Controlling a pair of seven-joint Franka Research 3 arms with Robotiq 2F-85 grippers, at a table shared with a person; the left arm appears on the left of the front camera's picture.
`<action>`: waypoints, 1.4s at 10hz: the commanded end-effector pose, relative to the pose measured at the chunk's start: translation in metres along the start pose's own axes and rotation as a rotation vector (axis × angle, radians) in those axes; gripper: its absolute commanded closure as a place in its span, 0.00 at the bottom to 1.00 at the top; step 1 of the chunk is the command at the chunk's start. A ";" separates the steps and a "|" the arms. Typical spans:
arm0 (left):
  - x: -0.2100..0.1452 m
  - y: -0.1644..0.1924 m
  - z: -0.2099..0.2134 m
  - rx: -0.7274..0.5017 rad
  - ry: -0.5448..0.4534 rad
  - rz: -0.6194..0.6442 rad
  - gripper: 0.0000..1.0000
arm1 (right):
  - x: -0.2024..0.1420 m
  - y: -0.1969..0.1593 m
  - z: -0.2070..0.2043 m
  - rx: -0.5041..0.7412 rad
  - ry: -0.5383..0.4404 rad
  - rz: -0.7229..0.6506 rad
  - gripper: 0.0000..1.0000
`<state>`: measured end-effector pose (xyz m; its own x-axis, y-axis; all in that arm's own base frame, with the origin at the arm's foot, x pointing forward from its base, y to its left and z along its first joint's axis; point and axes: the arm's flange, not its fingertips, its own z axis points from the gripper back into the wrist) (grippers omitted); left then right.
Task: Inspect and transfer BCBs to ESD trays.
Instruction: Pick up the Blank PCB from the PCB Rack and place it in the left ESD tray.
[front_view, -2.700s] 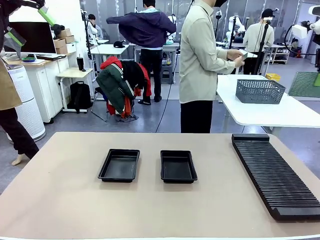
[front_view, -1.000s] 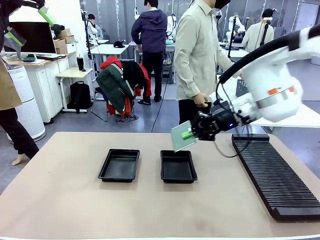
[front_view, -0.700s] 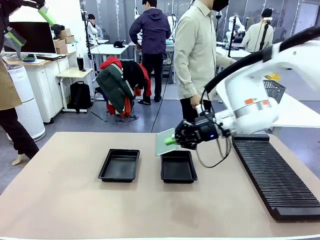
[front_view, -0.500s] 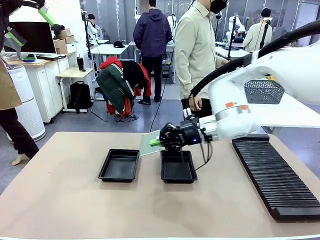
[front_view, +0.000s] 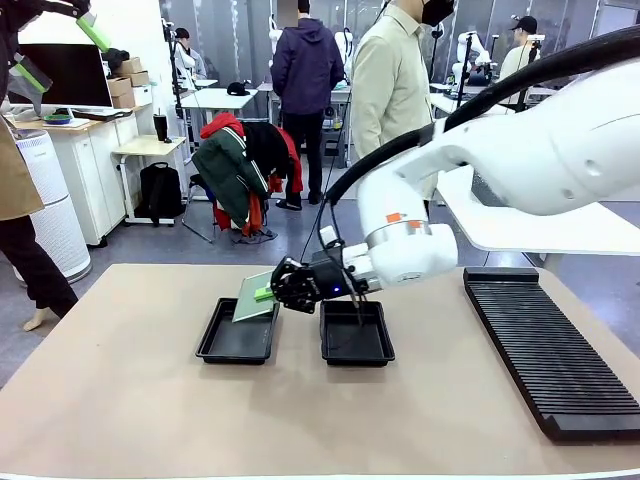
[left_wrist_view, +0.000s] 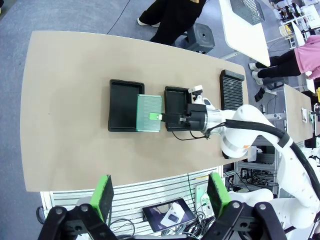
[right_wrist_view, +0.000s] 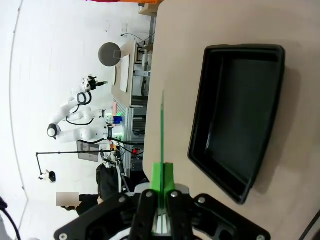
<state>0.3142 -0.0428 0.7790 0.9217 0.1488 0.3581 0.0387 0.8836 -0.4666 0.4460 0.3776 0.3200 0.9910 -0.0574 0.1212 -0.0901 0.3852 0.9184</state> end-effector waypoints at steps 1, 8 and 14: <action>-0.001 0.001 -0.001 -0.004 0.000 0.003 0.00 | 0.007 0.000 -0.028 -0.047 -0.021 0.014 0.97; -0.001 0.001 -0.001 -0.004 0.000 0.003 0.00 | 0.019 -0.006 -0.070 -0.187 -0.007 -0.071 0.97; -0.001 0.001 -0.001 -0.004 0.000 0.003 0.00 | 0.030 -0.017 -0.089 -0.284 0.029 -0.124 0.97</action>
<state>0.3142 -0.0428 0.7790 0.9217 0.1488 0.3582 0.0387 0.8836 -0.4666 0.4769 0.4398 0.2700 0.9971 -0.0756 0.0058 0.0401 0.5900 0.8064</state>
